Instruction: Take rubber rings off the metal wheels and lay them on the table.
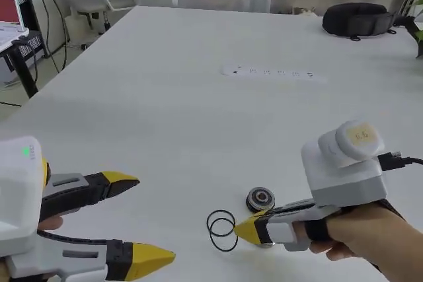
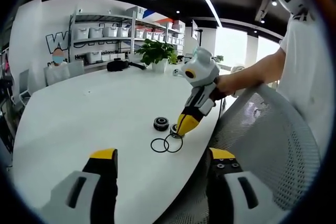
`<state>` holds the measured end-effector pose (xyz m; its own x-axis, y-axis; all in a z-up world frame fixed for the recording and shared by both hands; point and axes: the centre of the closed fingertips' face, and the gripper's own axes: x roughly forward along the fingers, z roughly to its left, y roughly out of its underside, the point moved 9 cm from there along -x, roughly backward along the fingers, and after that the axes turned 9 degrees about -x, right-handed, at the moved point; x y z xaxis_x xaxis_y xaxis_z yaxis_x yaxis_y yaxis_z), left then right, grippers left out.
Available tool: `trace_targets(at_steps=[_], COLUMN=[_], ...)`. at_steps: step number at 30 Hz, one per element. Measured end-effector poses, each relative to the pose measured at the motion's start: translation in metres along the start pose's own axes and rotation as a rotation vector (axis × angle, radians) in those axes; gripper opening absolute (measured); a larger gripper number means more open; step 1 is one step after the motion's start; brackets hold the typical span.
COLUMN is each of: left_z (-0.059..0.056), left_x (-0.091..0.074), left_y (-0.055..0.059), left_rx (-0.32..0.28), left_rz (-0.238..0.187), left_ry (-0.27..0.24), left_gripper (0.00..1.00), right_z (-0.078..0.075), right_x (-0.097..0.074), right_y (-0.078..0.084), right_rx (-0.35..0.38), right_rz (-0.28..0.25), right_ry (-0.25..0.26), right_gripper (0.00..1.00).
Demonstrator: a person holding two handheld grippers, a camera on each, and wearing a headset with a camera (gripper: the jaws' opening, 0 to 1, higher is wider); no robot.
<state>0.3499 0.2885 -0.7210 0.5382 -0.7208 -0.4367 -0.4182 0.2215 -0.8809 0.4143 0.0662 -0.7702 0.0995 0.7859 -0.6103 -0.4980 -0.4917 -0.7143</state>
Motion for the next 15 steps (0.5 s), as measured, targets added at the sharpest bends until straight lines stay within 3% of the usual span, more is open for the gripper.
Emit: trace_targets(at_steps=[6,10,15], left_z=[-0.0005,-0.0005,-0.0005], left_x=[0.001,0.0012,0.0012], left_y=[0.0018,0.002,0.0025], left_rx=[-0.004,-0.003,-0.005], left_rz=[0.016,0.018,0.022], left_ry=[0.005,0.004,0.003], left_gripper=[0.66,0.66,0.66], right_z=[-0.0016,-0.0043,-0.0042], right_x=[0.0024,0.0038,0.0034], right_y=[0.0017,0.0038,0.002], right_rx=[-0.017,-0.082,-0.103], right_rz=[0.016,0.037,0.021], right_ry=[0.017,0.051,0.054], right_gripper=[0.0,0.0,0.0])
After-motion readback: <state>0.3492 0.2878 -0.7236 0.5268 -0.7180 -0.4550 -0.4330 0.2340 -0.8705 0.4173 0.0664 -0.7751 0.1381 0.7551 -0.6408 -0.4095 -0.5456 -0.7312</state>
